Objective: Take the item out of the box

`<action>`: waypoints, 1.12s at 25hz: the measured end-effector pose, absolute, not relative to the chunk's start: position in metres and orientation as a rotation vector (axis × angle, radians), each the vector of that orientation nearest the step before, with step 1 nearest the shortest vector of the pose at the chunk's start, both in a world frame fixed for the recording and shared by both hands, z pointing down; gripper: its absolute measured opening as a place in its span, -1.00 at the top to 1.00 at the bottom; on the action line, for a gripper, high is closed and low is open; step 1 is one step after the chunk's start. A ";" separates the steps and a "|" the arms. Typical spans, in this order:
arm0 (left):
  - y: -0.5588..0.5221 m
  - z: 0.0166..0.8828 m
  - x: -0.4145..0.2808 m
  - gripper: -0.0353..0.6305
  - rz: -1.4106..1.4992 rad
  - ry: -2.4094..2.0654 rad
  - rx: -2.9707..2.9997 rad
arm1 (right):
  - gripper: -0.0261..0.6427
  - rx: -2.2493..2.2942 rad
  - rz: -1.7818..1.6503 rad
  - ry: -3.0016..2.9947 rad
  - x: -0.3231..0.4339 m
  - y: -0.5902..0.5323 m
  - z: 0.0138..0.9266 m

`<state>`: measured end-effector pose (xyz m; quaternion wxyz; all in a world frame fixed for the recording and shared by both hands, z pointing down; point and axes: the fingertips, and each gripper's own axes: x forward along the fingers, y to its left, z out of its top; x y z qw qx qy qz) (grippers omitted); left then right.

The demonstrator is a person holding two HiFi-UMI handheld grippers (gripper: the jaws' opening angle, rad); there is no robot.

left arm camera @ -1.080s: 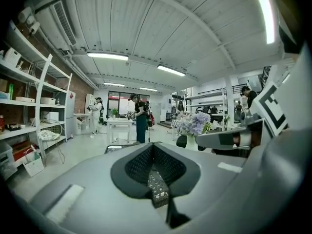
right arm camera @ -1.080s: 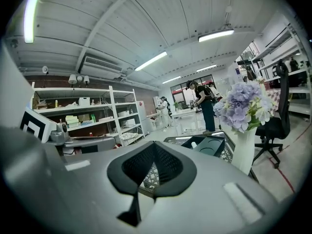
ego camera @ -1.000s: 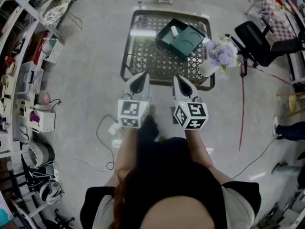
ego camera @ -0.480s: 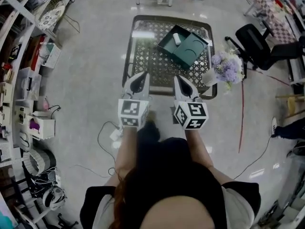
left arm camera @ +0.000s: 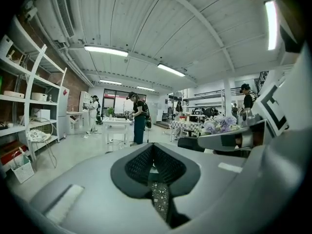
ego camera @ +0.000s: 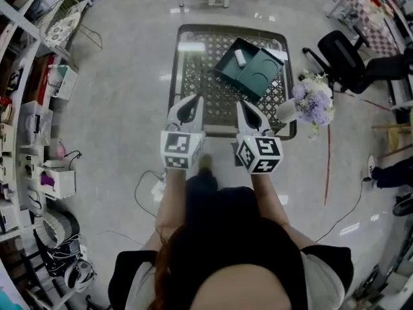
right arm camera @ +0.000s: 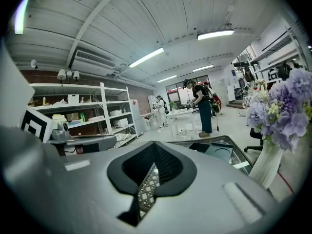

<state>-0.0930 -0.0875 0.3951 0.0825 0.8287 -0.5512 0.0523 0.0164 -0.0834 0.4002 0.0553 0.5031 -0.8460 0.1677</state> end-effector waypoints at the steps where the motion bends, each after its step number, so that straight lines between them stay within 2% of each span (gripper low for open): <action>1: -0.092 0.396 -0.095 0.87 0.154 -1.642 2.478 | 0.92 1.533 0.509 -2.565 0.015 -0.087 0.400; 28: -0.124 0.408 -0.112 0.87 0.162 -1.553 2.514 | 0.92 1.588 0.525 -2.504 -0.002 -0.110 0.414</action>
